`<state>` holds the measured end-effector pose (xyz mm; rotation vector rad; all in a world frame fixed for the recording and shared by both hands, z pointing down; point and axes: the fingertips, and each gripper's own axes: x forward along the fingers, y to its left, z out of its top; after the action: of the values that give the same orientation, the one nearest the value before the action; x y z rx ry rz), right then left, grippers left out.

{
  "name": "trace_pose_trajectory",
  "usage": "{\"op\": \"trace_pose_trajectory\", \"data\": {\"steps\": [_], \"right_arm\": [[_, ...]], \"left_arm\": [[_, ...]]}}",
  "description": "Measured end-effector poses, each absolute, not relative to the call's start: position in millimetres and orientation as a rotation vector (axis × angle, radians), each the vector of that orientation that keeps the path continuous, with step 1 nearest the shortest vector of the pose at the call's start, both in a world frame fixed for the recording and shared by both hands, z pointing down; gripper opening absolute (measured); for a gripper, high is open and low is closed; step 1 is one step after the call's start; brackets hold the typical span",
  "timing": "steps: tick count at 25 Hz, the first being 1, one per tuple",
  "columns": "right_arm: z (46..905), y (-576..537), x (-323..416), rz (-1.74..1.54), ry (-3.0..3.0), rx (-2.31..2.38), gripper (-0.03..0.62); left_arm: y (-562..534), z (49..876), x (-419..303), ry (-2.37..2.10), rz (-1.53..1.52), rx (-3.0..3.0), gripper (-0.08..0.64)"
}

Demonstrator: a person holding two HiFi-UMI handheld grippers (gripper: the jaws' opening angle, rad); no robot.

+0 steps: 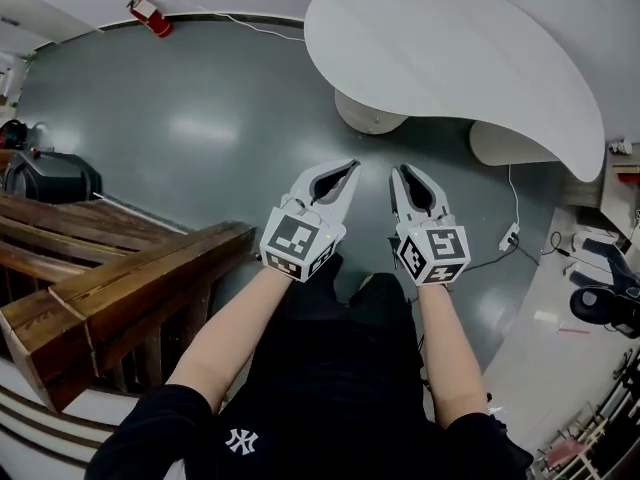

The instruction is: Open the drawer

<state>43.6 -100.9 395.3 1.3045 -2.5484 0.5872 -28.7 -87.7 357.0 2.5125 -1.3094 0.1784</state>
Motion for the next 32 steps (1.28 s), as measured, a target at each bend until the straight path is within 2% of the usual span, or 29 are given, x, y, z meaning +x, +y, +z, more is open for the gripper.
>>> {"op": "trace_pose_trajectory", "data": {"steps": [14,22,32], "right_arm": [[580.9,-189.8,40.3,0.719,-2.384,1.418,0.083],[675.8,-246.2,44.8,0.662,-2.365,1.468,0.092],[726.2,-285.8,53.8,0.652,-2.314,1.596,0.14]], "left_arm": [[-165.8,516.3,-34.4,-1.282,0.186,2.474,0.009],[-216.0,612.4,-21.9,-1.32,0.149,2.471,0.009],[-235.2,660.3,-19.9,-1.329,0.12,2.463,0.009]]}}
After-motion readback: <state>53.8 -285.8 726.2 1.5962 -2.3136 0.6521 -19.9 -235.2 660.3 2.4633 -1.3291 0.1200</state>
